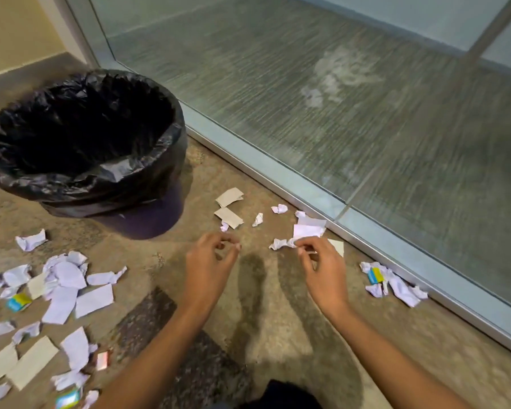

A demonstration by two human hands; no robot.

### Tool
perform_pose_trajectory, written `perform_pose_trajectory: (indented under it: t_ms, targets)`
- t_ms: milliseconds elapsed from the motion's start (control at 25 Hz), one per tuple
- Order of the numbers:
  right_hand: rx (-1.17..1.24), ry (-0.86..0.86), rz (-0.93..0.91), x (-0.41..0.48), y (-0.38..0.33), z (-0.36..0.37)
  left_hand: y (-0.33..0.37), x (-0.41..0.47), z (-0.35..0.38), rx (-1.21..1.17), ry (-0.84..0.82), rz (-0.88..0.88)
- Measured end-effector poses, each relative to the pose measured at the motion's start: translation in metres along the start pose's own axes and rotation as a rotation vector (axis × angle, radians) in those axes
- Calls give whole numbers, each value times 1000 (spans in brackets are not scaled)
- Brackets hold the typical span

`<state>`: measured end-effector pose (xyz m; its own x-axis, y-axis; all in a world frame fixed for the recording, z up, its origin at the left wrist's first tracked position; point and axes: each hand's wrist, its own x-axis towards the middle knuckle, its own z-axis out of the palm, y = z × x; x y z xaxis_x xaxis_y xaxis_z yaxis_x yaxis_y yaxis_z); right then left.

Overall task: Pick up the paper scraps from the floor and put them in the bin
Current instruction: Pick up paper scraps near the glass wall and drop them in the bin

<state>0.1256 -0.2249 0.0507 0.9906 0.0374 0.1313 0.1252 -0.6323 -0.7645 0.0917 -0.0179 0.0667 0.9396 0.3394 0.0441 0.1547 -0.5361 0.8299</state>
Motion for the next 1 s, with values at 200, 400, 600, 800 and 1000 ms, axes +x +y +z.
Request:
perform_pose_trajectory:
  t_ms: [200, 400, 600, 800, 1000]
  targets:
    - [-314, 144, 252, -45, 120, -25, -29, -11, 71, 187, -253, 37]
    - [-478, 140, 569, -40, 181, -56, -35, 7, 125, 380, -444, 208]
    - [-555, -36, 607, -20, 203, -53, -19, 36, 168, 693, -632, 403]
    - [-463, 28, 377, -23, 202, -31, -5, 44, 208, 648, -726, 478]
    - [-568, -74, 312, -45, 189, -31, 3, 37, 240, 766, -687, 544]
